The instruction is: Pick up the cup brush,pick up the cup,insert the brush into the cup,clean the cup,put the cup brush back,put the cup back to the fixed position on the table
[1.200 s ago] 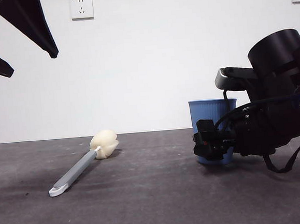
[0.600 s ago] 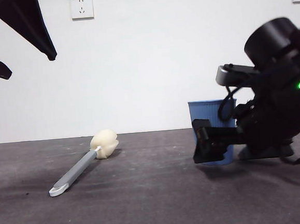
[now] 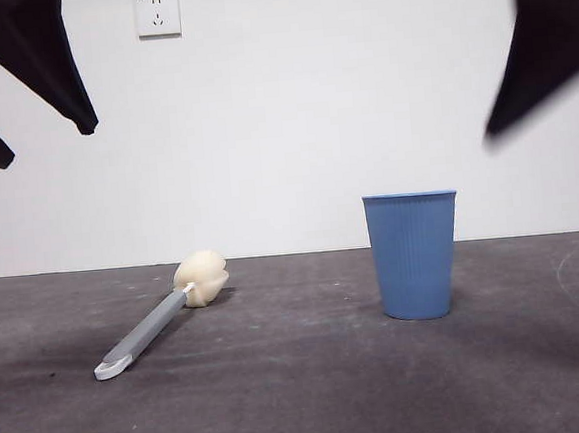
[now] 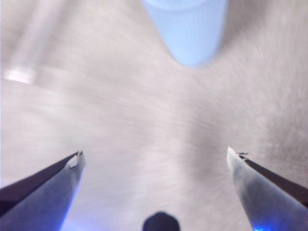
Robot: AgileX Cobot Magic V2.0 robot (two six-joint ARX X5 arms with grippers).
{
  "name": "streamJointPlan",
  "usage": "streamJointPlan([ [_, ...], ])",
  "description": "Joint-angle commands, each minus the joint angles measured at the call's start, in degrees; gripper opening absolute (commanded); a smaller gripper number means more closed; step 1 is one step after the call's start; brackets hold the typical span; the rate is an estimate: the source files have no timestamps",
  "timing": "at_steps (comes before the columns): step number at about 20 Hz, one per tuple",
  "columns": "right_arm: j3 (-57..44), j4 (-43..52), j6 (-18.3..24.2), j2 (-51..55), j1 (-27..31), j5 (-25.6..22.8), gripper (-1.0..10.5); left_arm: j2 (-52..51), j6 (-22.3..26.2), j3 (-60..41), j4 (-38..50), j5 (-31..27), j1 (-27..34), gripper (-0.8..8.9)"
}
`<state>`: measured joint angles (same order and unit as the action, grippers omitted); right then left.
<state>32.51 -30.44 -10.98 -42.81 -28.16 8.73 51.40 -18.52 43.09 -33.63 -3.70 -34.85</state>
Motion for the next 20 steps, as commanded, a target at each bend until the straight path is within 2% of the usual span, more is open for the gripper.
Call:
streamJointPlan([
  [1, 7.39, -9.77, 0.57, 5.25, -0.13, 0.52, 5.0, -0.07, 0.90, -0.50, -0.87, 3.87, -0.04, 4.06],
  [5, 20.00, -24.37, 3.85, 4.70, -0.13, 3.54, 5.0, -0.07, 2.32, -0.50, -2.75, 12.66, -0.07, 4.06],
  [7, 22.77, -28.81, 5.33, 3.65, -0.17, 3.69, 5.0, -0.07, 2.62, -0.50, -4.17, 16.31, -0.07, 4.06],
  [13, 22.97, -32.92, 6.08, 1.86, -0.17, 4.87, 4.9, -0.07, 3.50, -0.50, -7.87, 17.77, -0.04, 4.03],
  [14, 22.97, -33.00, 6.03, 1.60, -0.17, 4.87, 4.2, -0.07, 3.61, -0.50, -8.11, 17.77, -0.04, 3.75],
  [15, 22.97, -33.09, 5.88, 1.55, -0.17, 4.87, 2.9, -0.07, 3.61, -0.50, -8.31, 17.77, -0.04, 2.62],
  [17, 22.97, -33.09, 5.95, 1.55, -0.17, 4.87, -0.3, -0.07, 3.61, -0.50, -8.28, 17.75, -0.04, -0.27],
  [20, 22.97, -32.98, 6.08, 1.55, -0.17, 4.76, -0.1, -0.07, 3.61, -0.50, -8.24, 17.73, -0.04, -0.06],
])
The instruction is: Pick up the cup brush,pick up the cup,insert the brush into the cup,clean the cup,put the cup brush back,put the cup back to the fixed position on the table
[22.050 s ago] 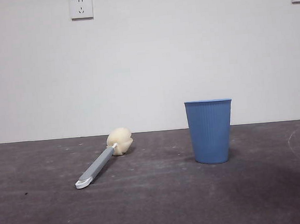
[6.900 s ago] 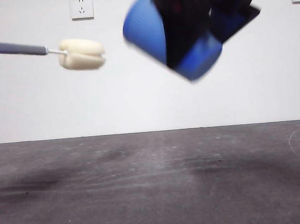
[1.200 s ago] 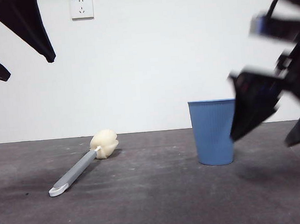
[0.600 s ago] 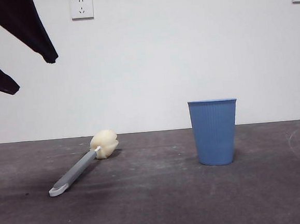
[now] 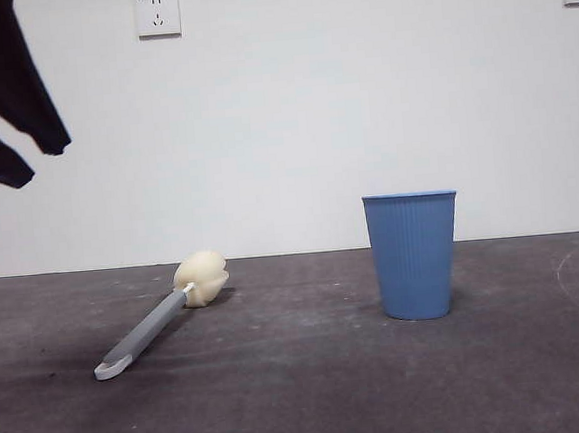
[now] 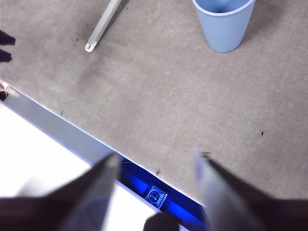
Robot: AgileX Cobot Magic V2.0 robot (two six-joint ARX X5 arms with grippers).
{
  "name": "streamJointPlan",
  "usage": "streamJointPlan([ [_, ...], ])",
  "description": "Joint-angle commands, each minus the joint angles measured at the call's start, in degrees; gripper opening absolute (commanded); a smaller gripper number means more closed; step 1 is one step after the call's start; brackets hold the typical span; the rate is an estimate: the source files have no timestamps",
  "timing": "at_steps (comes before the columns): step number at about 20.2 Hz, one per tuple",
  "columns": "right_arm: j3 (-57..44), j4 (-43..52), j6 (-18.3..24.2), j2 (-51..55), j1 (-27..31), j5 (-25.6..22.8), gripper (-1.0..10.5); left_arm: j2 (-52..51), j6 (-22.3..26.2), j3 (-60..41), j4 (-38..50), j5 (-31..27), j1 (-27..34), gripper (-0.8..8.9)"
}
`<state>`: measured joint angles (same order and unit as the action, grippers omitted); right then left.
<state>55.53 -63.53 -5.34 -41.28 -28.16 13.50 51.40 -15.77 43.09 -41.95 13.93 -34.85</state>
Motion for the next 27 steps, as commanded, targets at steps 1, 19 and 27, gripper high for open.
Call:
streamJointPlan([
  [1, -0.04, 0.37, 0.42, 0.02, -0.17, -0.13, 0.0, -0.07, 0.87, -0.50, 0.28, -0.13, -0.04, -0.05],
  [19, -0.04, 0.46, -1.27, 0.04, -0.15, -0.33, 0.0, -4.15, 5.14, -0.50, 1.79, -14.01, 2.45, -0.01],
  [27, -0.04, 0.44, -1.27, 0.02, -0.15, -0.35, 0.0, -22.77, 20.70, -5.95, 31.61, -9.01, 28.63, -0.02],
])
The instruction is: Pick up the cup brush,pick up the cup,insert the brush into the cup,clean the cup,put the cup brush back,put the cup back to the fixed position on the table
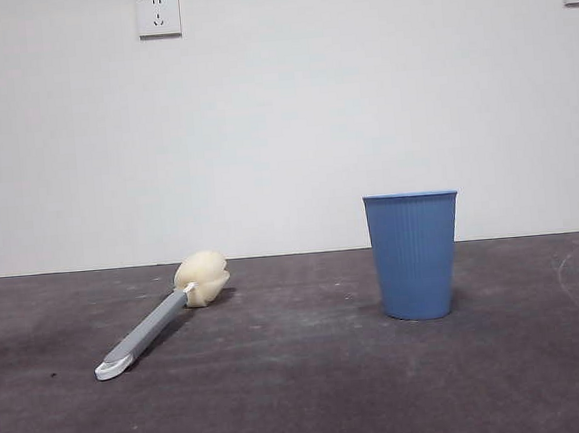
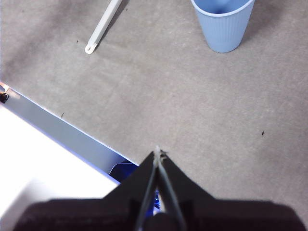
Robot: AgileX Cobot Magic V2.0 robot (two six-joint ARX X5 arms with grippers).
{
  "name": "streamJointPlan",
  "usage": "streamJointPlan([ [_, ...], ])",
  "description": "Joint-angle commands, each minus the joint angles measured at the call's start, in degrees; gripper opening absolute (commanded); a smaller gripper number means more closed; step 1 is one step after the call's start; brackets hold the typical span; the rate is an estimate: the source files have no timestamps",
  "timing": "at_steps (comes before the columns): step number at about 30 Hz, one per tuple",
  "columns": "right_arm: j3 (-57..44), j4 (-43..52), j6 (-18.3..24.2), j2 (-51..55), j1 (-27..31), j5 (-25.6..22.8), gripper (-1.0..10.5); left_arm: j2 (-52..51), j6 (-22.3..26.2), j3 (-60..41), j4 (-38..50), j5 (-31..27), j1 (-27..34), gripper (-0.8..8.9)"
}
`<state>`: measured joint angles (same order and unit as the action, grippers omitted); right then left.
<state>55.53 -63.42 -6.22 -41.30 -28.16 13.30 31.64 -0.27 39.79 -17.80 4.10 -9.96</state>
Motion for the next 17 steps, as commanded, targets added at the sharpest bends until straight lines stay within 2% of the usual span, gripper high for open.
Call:
streamJointPlan([
  [1, -0.04, 0.33, -0.39, 0.04, -0.15, -0.15, 0.0, -5.27, 6.43, -4.94, 11.34, 0.50, 5.81, -0.02],
  [3, -0.04, 0.33, -0.39, 0.09, -0.15, -0.15, 0.0, -9.75, 8.66, -10.95, 15.76, 0.13, 9.14, -0.05],
  [5, -0.04, 0.33, -0.39, 0.09, -0.15, -0.15, 0.0, -12.55, 8.41, -15.61, 16.41, -0.79, 10.80, -0.05],
  [11, -0.04, 0.33, -0.39, 0.09, -0.15, -0.15, 0.0, -19.65, 5.53, -28.89, 16.44, -1.03, 13.79, -0.05],
  [17, -0.04, 0.33, -0.39, 0.09, -0.15, -0.15, 0.0, -25.40, 3.08, -36.89, 15.76, -1.07, 14.23, -0.05],
])
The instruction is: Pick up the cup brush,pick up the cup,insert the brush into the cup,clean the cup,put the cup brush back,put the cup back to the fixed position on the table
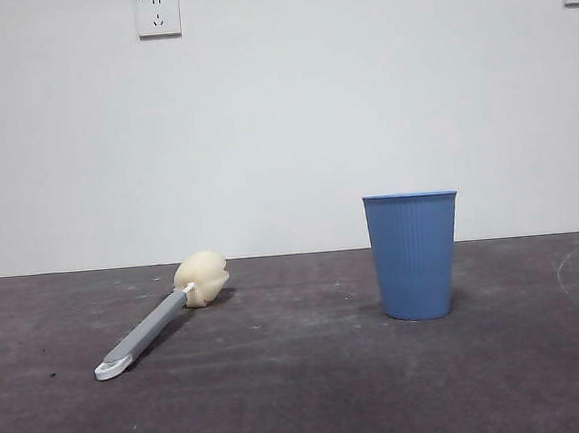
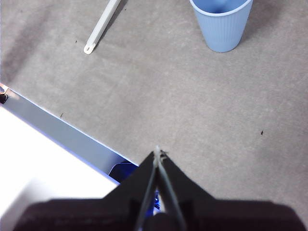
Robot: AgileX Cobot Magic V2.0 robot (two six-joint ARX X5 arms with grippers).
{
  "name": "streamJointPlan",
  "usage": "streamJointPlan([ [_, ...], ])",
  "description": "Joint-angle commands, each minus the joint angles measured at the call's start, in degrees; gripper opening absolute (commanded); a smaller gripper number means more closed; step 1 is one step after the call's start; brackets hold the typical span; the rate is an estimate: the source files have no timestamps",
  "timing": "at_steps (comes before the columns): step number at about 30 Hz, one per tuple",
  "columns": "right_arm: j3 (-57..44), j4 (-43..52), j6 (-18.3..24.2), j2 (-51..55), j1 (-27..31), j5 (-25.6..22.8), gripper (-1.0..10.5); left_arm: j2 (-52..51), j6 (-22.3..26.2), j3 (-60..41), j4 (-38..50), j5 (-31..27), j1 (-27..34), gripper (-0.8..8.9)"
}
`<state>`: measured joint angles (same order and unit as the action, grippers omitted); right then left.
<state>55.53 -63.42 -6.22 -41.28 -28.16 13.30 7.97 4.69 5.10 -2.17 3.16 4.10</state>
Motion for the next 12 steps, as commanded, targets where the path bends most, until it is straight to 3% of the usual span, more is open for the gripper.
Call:
streamJointPlan([
  [1, -0.04, 0.33, -0.39, 0.07, -0.15, -0.15, 0.0, -2.56, -2.34, -3.08, -0.04, -0.13, 0.17, -0.05],
  [8, -0.04, 0.33, -0.39, 0.07, -0.15, -0.15, 0.0, -7.80, -4.20, -4.96, -8.09, -0.13, 0.17, -0.05],
  [12, -0.04, 0.31, -0.39, 0.09, -0.15, -0.13, 0.0, -7.82, -7.23, -4.96, -7.98, 0.17, 0.13, -0.03],
])
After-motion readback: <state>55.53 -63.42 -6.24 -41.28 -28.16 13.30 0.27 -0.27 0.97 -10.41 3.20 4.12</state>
